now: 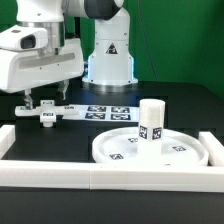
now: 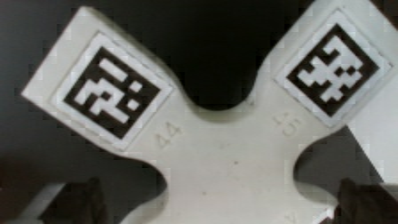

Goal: Assemble round table

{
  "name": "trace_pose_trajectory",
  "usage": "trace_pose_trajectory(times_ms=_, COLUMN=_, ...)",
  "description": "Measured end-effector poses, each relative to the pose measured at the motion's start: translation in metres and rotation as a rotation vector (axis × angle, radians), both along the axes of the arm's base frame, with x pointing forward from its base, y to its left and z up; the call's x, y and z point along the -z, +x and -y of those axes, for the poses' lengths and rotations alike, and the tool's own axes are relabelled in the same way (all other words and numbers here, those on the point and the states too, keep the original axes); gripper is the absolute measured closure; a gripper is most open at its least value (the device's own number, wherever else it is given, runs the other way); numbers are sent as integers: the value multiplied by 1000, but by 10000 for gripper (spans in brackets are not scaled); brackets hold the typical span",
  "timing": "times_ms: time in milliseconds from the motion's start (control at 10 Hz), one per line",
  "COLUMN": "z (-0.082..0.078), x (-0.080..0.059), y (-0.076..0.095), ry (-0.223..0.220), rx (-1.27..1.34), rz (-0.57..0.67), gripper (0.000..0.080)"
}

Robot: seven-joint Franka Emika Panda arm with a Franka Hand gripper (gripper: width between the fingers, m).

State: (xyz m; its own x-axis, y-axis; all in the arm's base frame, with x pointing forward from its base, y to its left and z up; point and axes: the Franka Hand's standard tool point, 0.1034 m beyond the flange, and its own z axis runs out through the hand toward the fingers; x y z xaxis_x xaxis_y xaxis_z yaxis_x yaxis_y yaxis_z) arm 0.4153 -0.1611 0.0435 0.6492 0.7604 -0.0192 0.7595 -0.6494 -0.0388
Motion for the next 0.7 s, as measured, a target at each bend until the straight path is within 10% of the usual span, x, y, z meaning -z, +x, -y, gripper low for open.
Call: trace_pose_trajectory(times_ms=700, z=-4, x=9, y=-5, ry=3, rx=-13, rz=-19, gripper=150)
